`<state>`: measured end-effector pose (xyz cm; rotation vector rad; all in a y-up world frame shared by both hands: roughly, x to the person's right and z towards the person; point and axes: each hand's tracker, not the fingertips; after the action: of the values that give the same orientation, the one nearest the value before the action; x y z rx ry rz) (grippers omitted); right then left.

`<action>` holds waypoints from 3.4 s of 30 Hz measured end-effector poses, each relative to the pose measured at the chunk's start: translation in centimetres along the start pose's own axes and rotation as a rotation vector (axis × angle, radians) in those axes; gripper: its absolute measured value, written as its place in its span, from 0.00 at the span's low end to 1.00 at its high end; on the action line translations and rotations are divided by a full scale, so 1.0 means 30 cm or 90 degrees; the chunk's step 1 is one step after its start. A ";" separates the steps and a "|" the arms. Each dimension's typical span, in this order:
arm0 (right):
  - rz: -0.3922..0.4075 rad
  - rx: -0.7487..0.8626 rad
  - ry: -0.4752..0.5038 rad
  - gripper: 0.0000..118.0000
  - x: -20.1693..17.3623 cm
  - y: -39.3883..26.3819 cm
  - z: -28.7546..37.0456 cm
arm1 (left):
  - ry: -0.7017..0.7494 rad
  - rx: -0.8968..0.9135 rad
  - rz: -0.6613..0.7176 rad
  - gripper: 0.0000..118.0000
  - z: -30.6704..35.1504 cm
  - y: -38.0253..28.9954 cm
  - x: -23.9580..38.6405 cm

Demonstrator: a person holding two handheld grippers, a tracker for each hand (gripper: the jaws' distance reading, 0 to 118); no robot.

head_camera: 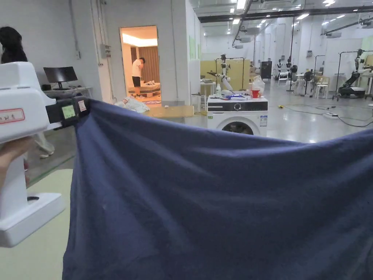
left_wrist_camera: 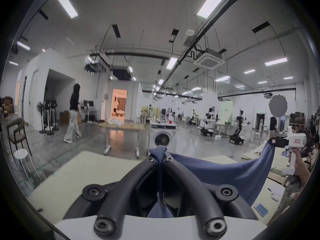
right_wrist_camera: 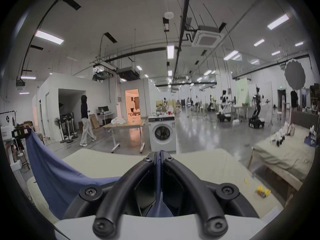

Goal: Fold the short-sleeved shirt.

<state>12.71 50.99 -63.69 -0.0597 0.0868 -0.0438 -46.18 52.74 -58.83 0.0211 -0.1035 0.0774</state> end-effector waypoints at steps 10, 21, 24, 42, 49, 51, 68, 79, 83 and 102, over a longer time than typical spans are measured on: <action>0.075 0.056 -0.080 0.01 -0.145 0.350 -0.209 | 0.049 0.005 0.027 0.00 -0.298 0.245 -0.098; 0.125 0.049 -0.140 0.01 -0.228 0.504 -0.480 | 0.120 0.006 0.007 0.00 -0.550 0.308 -0.061; 0.134 0.045 -0.153 0.01 -0.248 0.504 -0.546 | 0.134 0.006 0.007 0.00 -0.620 0.294 -0.073; 0.064 -0.017 -0.134 0.01 -0.146 0.226 -0.725 | 0.132 -0.061 0.004 0.00 -0.778 -0.082 -0.079; -0.017 -0.084 -0.082 0.01 -0.023 -0.079 -0.638 | 0.084 -0.141 0.044 0.00 -0.613 -0.422 -0.062; -0.003 -0.108 -0.065 0.01 -0.002 -0.164 -0.557 | 0.044 -0.159 0.065 0.00 -0.519 -0.524 -0.058; -0.151 -0.248 -0.078 0.01 0.048 -1.083 0.507 | 0.033 -0.295 0.206 0.00 0.497 -1.298 -0.046; -0.178 -0.324 -0.170 0.01 0.053 -1.282 0.639 | 0.063 -0.361 0.204 0.00 0.617 -1.352 -0.029; -0.108 -0.344 -0.142 0.34 0.033 -1.314 0.639 | 0.068 -0.401 0.151 0.21 0.594 -1.378 -0.018; 0.047 -0.152 -0.057 0.60 -0.177 -1.131 0.690 | 0.105 -0.094 -0.089 0.75 0.683 -1.050 0.309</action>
<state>7.85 18.58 -40.57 -0.2965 0.0043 0.0434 -36.63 21.54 -38.02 -0.1256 0.0581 -0.0684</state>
